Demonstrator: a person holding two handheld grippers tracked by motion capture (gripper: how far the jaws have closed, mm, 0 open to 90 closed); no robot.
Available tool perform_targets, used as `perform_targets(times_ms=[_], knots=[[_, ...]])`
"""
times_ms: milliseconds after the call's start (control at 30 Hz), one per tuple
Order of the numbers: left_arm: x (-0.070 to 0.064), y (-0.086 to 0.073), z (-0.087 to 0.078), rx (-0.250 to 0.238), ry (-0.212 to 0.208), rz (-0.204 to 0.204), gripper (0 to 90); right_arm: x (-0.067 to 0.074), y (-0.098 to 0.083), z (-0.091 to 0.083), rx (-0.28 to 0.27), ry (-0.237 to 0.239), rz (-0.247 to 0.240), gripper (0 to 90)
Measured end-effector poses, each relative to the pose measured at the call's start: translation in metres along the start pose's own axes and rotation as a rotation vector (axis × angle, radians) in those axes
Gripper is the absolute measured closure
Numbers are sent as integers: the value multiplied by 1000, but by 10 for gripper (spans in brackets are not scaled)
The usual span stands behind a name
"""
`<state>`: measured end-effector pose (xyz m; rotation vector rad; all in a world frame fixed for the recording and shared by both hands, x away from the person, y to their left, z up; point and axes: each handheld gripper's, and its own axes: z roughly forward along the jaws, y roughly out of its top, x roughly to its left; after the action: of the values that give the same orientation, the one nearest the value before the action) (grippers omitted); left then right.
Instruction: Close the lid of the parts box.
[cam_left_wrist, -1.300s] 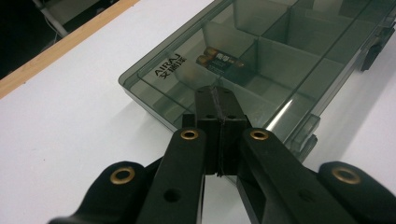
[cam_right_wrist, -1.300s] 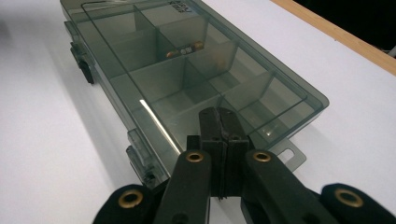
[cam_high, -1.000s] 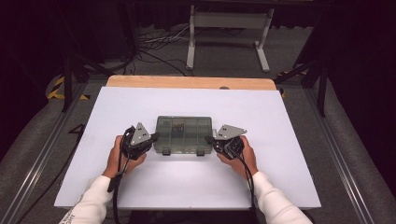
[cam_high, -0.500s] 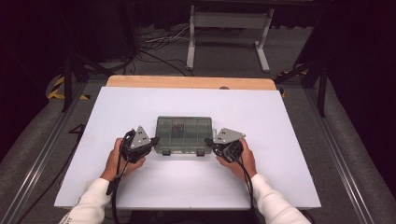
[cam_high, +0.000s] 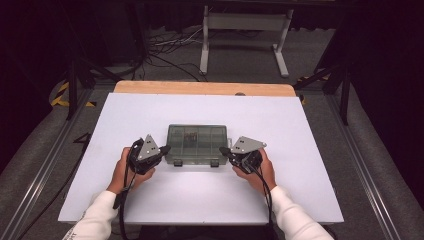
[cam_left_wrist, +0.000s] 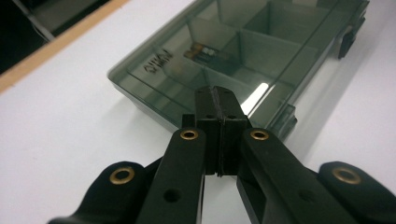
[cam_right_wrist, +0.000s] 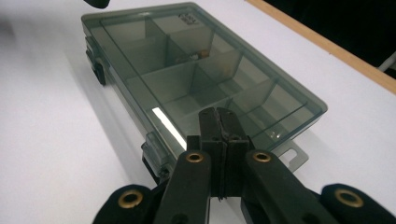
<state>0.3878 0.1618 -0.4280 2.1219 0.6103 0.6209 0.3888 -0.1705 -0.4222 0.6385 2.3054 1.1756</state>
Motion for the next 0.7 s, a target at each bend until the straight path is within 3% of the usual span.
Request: perform_targets(times_ms=[200,433,567,700], knots=[[2,5,-14,-76,1,8,882,-4,5,-12,-39,-12,11,900],[1,5,-22,-120,1,17,847,-7,5,-17,-48,-36,10,886],[1,1,-23,-134,3,19,727,-9,3,-20,-54,-52,17,851],[2,-4,-23,-146,-3,4,592,-13,-1,-21,-57,-67,45,717]])
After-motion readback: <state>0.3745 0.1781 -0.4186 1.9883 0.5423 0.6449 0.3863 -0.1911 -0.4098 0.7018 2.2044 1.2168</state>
